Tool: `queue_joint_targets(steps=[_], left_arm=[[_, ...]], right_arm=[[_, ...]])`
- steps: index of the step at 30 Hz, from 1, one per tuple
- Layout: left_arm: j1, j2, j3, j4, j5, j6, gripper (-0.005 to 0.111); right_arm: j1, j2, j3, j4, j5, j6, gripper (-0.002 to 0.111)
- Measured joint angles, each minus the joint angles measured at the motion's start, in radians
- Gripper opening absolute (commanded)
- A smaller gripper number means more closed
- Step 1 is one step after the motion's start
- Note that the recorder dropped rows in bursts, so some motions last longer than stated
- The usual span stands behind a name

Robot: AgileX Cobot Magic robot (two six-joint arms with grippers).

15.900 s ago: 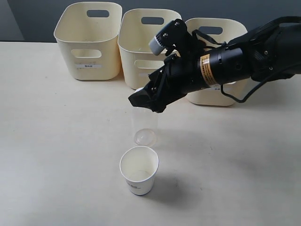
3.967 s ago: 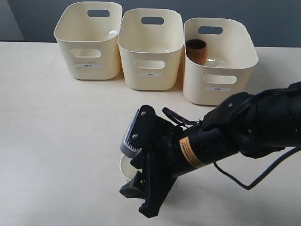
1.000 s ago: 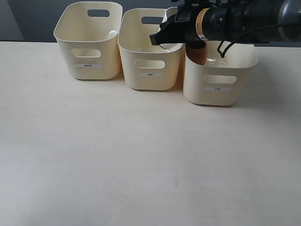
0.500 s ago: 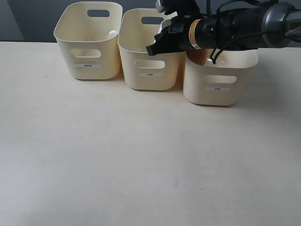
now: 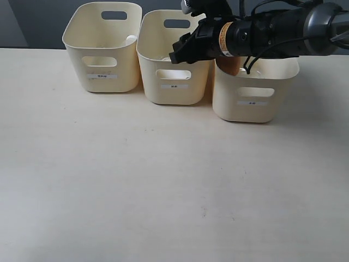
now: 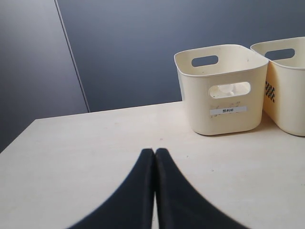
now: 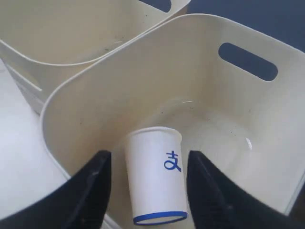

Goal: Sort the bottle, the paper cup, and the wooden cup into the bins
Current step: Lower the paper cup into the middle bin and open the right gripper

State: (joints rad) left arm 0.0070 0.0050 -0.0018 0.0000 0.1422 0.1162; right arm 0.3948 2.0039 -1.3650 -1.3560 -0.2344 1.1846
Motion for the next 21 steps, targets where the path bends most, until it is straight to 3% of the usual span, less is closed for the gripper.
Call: queue_joint_targets(steps=[6,8,11,12,21], left_arm=[[0.000,0.000,0.000,0.000,0.000,0.000,0.000],[0.000,0.000,0.000,0.000,0.000,0.000,0.000],[0.000,0.000,0.000,0.000,0.000,0.000,0.000],[0.000,0.000,0.000,0.000,0.000,0.000,0.000],[0.000,0.000,0.000,0.000,0.000,0.000,0.000]], right_arm=[[0.000,0.000,0.000,0.008,0.000,0.000,0.047],[0.000,0.000,0.000,0.008,-0.002,0.000,0.034],[0.000,-0.011,0.017,0.010,-0.022,-0.011,0.003],[0.000,-0.031,0.032,0.010,-0.035,-0.025,-0.001],[0.000,-0.334,0.250,-0.028,-0.041,-0.044,-0.001]])
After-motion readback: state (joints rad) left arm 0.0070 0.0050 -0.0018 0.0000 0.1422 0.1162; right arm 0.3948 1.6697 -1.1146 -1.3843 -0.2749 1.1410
